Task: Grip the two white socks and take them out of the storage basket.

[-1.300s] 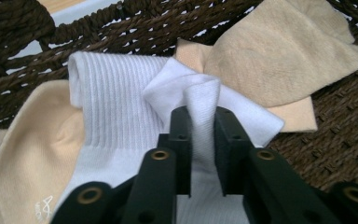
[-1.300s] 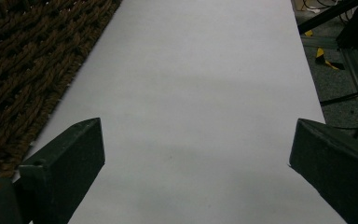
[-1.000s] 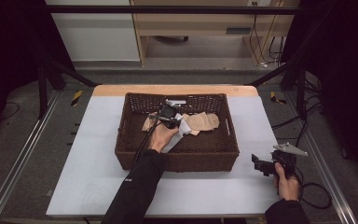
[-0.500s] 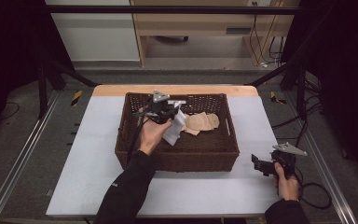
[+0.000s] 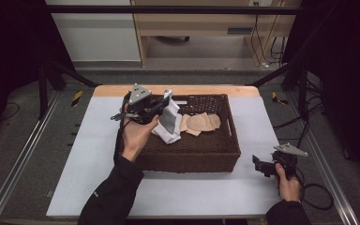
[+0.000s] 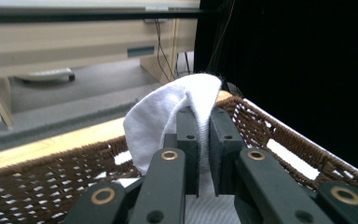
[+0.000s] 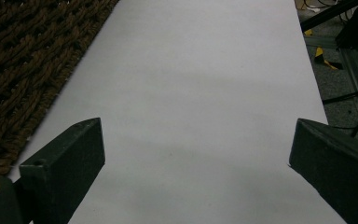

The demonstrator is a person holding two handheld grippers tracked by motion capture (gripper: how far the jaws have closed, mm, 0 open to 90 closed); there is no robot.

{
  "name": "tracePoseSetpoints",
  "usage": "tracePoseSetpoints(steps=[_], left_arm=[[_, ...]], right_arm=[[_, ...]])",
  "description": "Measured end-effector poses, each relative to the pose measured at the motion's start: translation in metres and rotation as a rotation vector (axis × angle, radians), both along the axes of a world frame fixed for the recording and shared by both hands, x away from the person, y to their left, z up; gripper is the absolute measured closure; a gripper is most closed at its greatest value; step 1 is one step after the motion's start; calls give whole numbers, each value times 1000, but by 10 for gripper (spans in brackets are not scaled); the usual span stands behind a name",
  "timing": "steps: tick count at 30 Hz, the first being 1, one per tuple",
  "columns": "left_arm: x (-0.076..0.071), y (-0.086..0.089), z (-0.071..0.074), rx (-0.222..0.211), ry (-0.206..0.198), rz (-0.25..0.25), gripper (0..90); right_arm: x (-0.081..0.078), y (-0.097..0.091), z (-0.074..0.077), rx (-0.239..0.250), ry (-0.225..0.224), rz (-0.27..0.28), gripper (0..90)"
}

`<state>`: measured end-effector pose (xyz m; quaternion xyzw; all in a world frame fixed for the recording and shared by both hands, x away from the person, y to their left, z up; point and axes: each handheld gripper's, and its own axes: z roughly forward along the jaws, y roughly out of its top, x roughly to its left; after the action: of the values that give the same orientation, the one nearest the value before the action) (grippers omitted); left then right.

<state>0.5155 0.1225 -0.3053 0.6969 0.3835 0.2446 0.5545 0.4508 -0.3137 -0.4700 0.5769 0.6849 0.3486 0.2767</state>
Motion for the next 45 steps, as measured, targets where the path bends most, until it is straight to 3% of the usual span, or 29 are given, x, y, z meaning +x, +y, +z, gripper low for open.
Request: tracePoseSetpoints(steps=[7,11,29,37,45], left_arm=[[-25,15,20,-46,-57,-20,834],[-38,20,28,-47,-78,-32,833],[-100,38,41,-76,-142,-120,833],[-127,43,33,-59,-135,-163,832],[-144,50,4,-30,-85,-181,832]], right_arm=[[0,0,0,-1,0,-2,36],[0,1,0,-3,3,-1,36],[-1,1,0,-3,5,1,36],[-1,1,0,-1,5,2,36],[-2,1,0,0,5,3,36]])
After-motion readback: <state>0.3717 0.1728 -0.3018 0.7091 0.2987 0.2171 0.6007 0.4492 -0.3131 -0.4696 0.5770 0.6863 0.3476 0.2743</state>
